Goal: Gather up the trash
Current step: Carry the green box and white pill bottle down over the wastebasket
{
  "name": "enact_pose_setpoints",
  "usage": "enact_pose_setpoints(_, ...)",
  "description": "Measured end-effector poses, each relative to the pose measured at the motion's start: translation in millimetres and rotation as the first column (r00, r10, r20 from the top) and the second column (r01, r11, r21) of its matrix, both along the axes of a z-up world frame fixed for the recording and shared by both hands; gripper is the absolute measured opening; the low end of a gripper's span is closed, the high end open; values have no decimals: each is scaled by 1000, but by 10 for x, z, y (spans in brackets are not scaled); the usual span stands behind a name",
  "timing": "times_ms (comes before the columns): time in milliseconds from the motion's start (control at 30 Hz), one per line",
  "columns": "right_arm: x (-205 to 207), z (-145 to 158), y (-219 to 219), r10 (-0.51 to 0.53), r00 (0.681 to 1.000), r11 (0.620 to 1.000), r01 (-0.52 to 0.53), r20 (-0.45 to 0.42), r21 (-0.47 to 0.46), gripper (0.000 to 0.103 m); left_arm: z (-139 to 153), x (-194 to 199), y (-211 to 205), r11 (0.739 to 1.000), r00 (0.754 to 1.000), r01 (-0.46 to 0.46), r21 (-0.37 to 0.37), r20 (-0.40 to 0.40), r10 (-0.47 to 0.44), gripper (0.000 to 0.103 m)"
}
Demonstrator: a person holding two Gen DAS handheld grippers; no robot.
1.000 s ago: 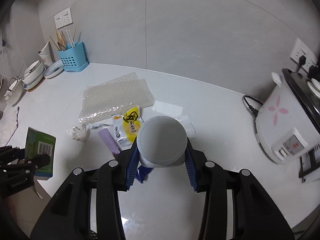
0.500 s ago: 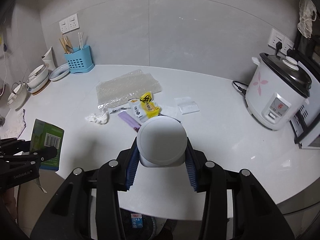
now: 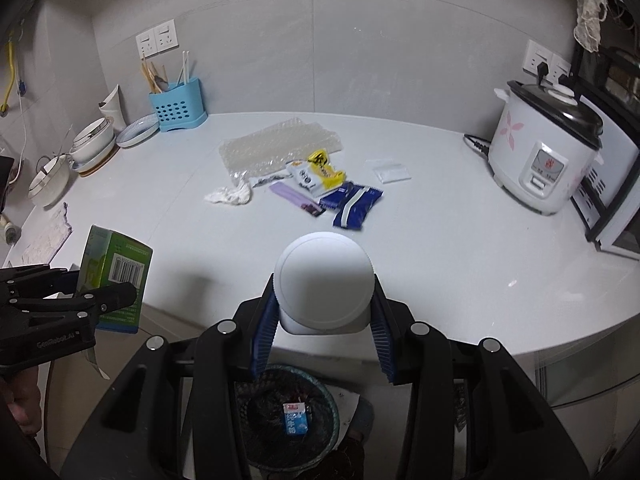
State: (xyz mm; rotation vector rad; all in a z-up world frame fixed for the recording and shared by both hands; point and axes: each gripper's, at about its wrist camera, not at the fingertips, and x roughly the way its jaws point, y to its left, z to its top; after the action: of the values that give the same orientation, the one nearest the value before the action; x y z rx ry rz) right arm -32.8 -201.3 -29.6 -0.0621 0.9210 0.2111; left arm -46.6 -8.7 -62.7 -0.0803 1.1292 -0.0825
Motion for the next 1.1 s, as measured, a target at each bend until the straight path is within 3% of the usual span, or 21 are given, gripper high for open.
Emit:
enact_pose_setpoints(567,-571,-743,242,71,991,997,-71,-115,10,40,-680,-547,79,1000,998,8,-29,-55,-9,46)
enact_pose_setpoints(1100,-741,-1547,283,91,966,996,-90,-243,15,40,-1548,-677,-16,999,986,9,-45,-163,-16,46)
